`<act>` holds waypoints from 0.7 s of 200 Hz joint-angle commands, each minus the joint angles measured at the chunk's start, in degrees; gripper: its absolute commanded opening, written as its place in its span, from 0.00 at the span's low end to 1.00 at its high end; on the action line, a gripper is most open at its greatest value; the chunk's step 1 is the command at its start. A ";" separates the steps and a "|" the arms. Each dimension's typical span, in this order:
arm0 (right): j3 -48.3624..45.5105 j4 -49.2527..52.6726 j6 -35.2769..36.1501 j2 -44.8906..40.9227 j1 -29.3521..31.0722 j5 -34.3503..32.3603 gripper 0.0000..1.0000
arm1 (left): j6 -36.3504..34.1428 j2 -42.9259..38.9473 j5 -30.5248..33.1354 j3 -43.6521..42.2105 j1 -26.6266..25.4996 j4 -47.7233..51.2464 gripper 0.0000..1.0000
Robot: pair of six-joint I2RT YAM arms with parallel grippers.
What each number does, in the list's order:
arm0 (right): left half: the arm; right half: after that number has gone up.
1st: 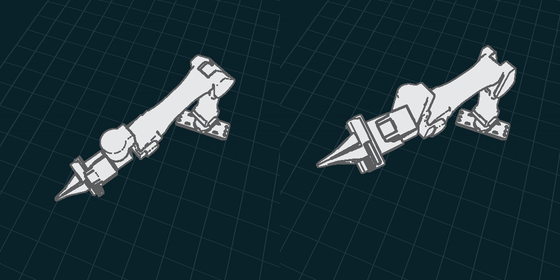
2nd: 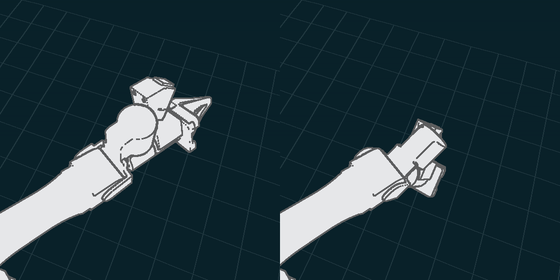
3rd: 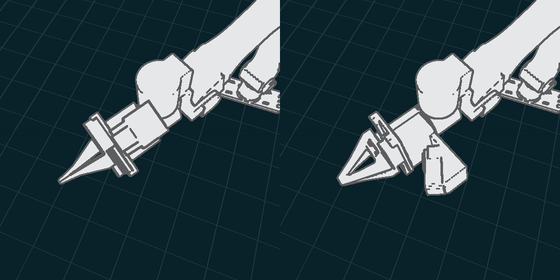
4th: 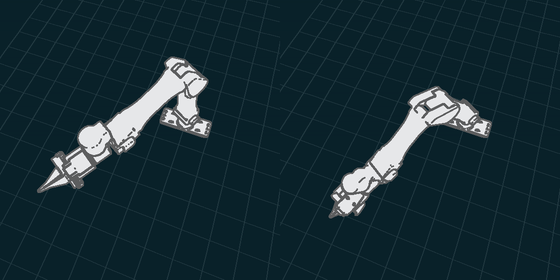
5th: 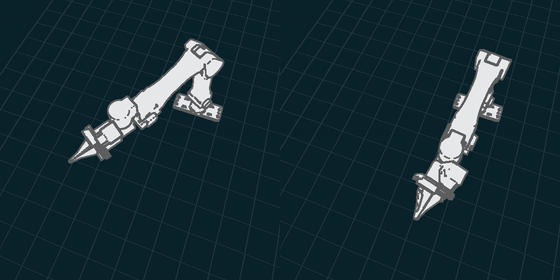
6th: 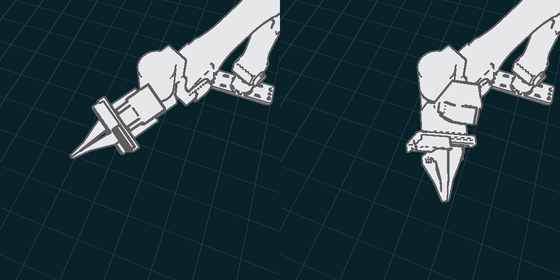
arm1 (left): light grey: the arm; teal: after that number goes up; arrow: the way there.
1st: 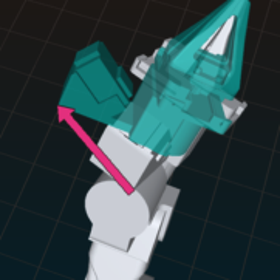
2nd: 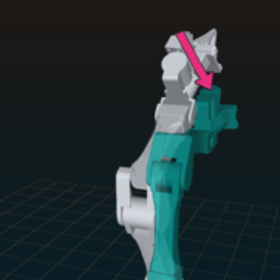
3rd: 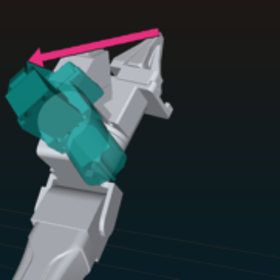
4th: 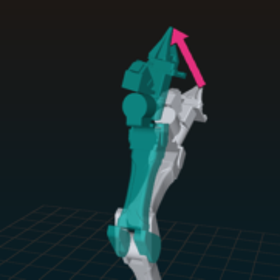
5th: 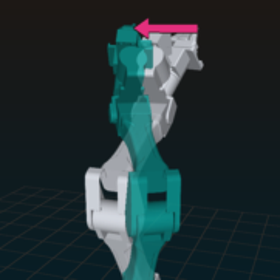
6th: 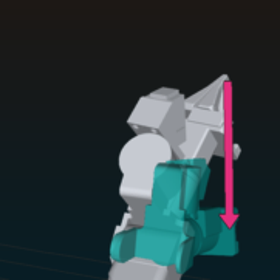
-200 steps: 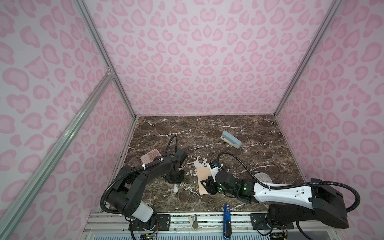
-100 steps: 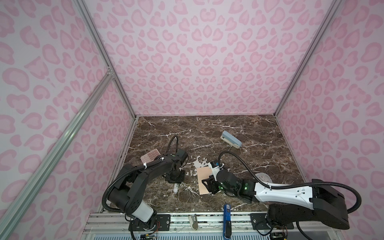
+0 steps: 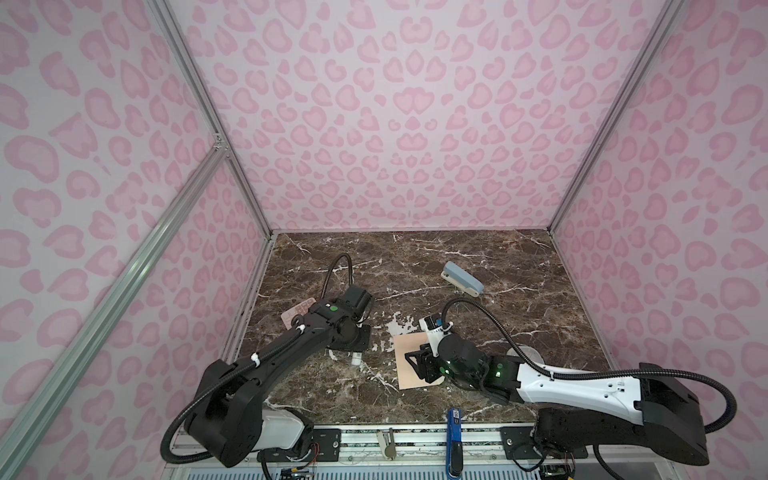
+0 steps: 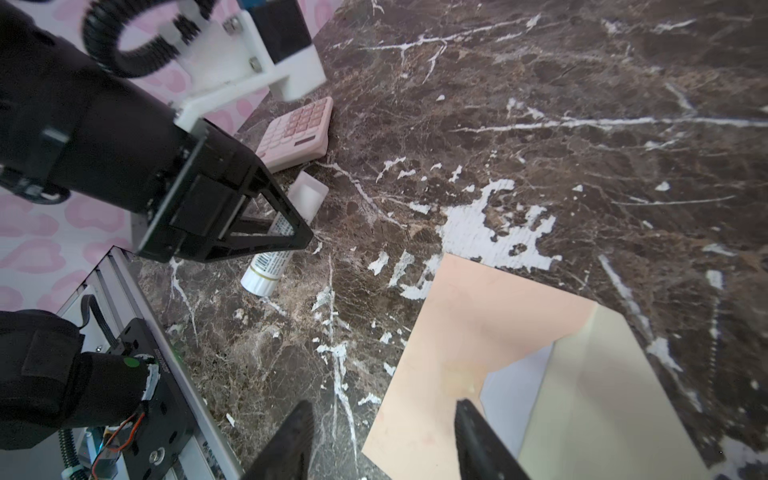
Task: Place the letter into the envelope and seal it
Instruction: 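Lift the glue stick with the left gripper while the right gripper rises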
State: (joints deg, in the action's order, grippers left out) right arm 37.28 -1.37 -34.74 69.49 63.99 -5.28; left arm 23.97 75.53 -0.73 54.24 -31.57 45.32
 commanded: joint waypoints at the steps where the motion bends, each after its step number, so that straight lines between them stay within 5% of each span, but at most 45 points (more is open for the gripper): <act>1: 1.96 3.80 2.22 -2.28 -1.22 -2.53 0.57 | -1.57 -4.47 1.93 2.51 -0.95 -0.17 0.20; 78: 12.77 9.84 4.40 -11.22 -9.08 -0.24 0.59 | -6.98 -21.07 1.99 -3.31 -10.13 -24.31 0.19; 140: 23.18 16.83 3.08 -5.60 -9.05 8.46 0.61 | -12.06 -20.83 -1.21 -6.98 -15.48 -36.69 0.20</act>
State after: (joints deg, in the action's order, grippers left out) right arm 58.04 11.46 -31.42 61.93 55.00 -1.58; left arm 15.14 53.98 -0.32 47.62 -45.74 17.30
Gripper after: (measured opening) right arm 0.601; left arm 0.290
